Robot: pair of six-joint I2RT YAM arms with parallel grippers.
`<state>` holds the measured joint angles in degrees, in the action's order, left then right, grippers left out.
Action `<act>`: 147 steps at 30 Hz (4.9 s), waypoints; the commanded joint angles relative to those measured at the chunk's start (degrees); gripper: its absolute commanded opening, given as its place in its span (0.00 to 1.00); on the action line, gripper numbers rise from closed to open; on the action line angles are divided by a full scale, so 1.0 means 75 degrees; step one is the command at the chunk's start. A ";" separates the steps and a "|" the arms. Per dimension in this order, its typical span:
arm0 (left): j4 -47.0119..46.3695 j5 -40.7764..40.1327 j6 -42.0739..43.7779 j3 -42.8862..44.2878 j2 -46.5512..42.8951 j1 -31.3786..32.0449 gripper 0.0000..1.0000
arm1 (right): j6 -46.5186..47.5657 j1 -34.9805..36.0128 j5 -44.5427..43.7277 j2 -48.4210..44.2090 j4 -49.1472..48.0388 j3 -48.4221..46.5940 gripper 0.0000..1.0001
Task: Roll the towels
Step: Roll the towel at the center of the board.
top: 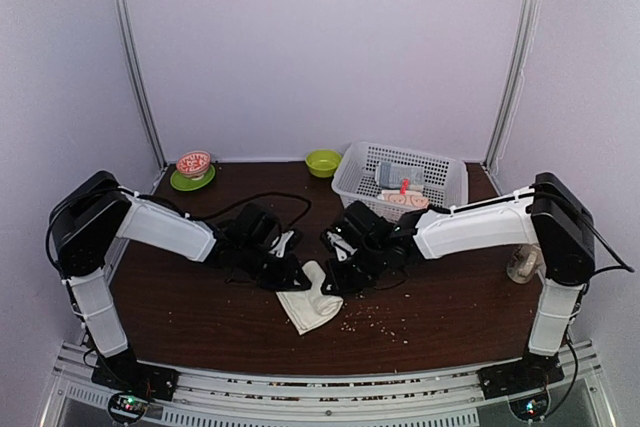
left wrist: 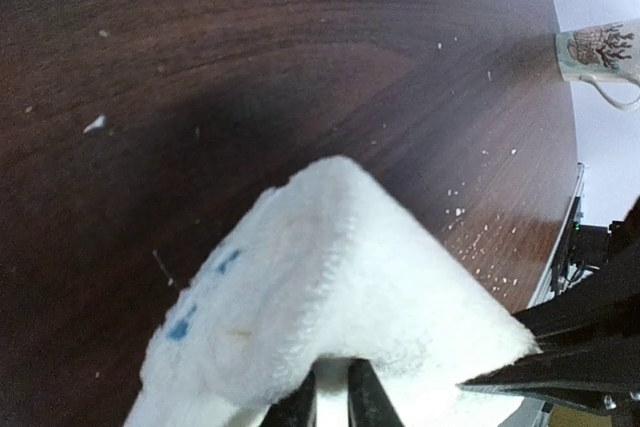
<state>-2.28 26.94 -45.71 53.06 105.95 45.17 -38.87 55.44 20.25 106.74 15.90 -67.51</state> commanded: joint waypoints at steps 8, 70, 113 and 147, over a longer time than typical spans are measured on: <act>0.0880 -0.0253 -0.0140 -0.0674 -0.1490 -0.0093 0.18 | 0.0966 0.1027 -0.3699 0.0696 0.2758 -0.1747 0.00; -0.2314 0.0970 -0.1558 -0.0644 -0.0551 -0.0125 0.24 | 0.1452 0.1919 -0.4219 0.1093 0.2557 -0.2373 0.00; -0.1575 0.0517 -0.0993 -0.0884 -0.0100 -0.0192 0.09 | 0.0118 0.0183 -0.0942 0.0238 0.0430 -0.0417 0.54; 0.2998 -0.2197 0.0876 -0.0474 -0.1840 -0.0197 0.24 | 0.0014 0.0401 -0.1117 0.1130 0.0924 -0.1346 0.56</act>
<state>14.63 16.64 -42.41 48.01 90.39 43.92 -38.24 58.41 13.26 113.73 21.23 -75.92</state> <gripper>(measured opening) 0.241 0.554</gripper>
